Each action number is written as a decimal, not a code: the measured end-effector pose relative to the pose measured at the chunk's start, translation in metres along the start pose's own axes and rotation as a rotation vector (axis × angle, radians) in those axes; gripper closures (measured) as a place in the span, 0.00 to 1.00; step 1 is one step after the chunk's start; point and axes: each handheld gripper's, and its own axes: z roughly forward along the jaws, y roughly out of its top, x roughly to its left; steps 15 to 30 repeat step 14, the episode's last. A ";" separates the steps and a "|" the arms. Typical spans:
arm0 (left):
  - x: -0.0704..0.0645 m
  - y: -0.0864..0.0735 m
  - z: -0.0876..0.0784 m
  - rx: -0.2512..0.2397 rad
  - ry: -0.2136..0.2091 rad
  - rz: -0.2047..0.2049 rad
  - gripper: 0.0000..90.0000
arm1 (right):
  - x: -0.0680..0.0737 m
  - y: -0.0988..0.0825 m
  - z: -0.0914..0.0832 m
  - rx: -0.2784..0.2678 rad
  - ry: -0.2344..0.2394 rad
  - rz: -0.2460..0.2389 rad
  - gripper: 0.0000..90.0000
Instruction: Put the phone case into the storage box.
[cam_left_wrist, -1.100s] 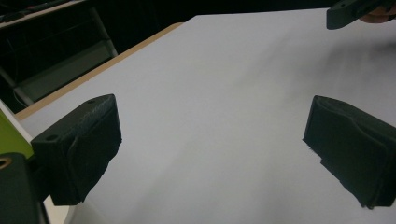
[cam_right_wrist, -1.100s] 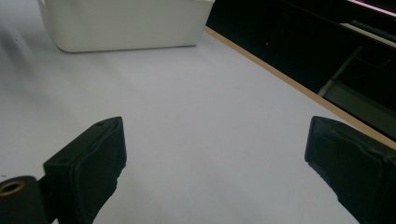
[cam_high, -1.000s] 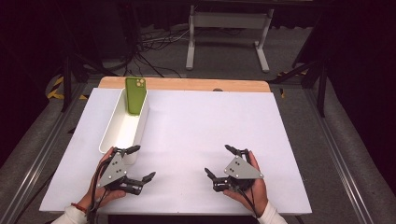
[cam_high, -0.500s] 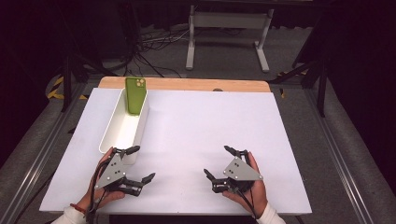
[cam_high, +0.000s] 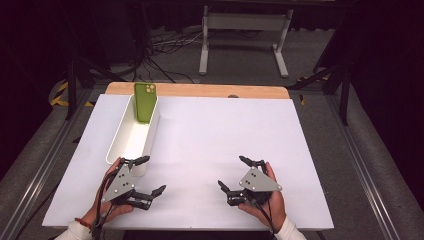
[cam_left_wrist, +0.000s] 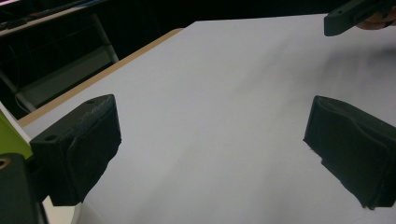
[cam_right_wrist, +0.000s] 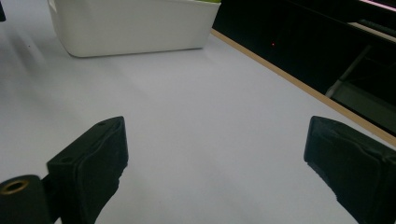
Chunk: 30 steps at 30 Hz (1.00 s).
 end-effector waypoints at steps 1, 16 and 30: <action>0.000 0.000 0.000 0.003 0.003 0.003 0.05 | 0.000 0.000 0.000 0.001 -0.001 -0.001 0.08; 0.000 0.001 0.002 0.010 -0.006 0.009 0.03 | -0.005 -0.002 -0.002 -0.003 -0.010 0.030 0.07; 0.000 0.001 0.002 0.010 -0.006 0.009 0.03 | -0.005 -0.002 -0.002 -0.003 -0.010 0.030 0.07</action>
